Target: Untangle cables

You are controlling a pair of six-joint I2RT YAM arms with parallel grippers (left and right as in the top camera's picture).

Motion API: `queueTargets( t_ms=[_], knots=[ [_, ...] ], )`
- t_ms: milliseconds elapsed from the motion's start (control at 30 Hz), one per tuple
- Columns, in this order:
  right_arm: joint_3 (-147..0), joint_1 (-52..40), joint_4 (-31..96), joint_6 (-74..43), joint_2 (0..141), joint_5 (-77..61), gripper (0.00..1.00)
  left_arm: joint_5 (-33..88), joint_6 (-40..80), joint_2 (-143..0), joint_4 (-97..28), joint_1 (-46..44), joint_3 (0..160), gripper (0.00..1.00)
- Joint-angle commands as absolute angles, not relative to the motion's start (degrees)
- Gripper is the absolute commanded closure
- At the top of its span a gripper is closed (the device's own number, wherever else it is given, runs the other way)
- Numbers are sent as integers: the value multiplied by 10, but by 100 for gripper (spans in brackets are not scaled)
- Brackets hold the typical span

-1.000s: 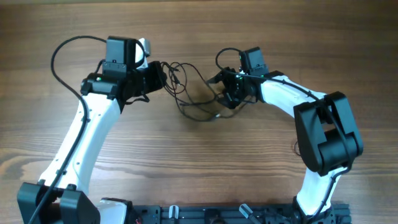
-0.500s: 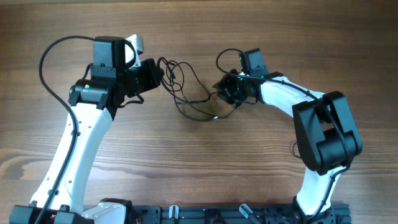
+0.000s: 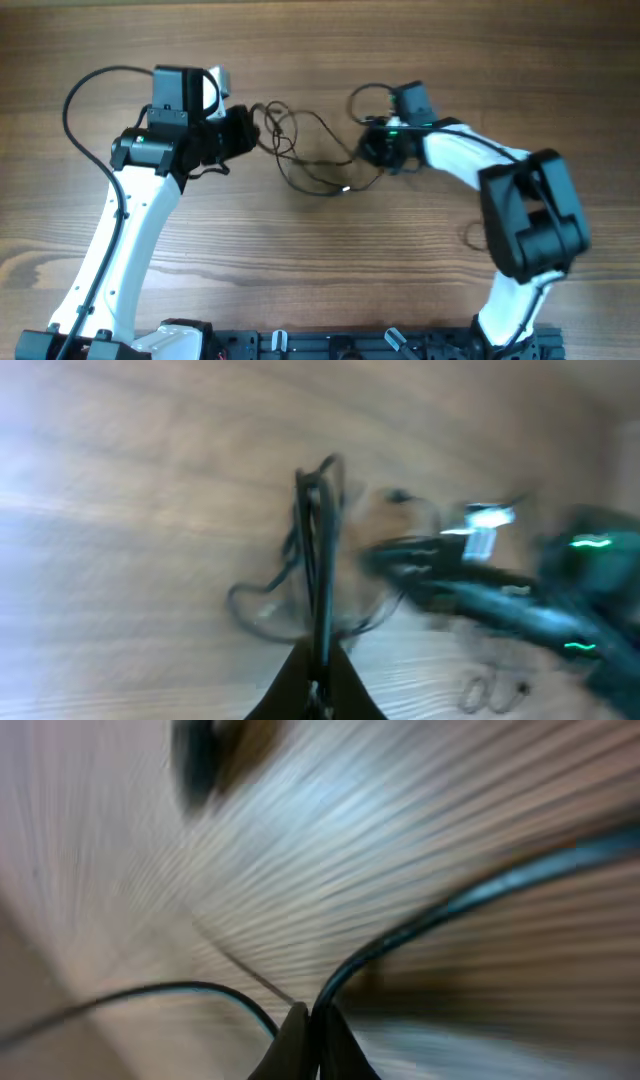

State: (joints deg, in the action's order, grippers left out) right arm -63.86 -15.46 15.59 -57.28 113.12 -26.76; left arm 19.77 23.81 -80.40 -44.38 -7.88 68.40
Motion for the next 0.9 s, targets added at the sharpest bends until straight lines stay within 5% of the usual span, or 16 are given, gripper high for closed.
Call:
queueTargets(
  t_ms=[0,233,500,567,600,633,867],
  knots=[
    [-633,-38,189,-427,993,-233,96,98,227,-802,-470,-77,685,96],
    [-633,262,247,-322,777,-222,96,69,229,-849,-481,-77,673,96],
    [-633,546,221,-225,815,-115,96,74,260,-879,-474,-78,666,96],
    [-633,559,241,-225,853,-78,67,74,260,-879,-474,-78,666,96],
    [-633,559,254,-225,877,-75,16,74,260,-879,-474,-78,666,96],
    [-633,557,268,-227,894,-76,0,74,260,-879,-474,-78,666,96],
    [-633,504,336,-301,910,-48,0,74,260,-879,-474,-78,666,96]
  ],
)
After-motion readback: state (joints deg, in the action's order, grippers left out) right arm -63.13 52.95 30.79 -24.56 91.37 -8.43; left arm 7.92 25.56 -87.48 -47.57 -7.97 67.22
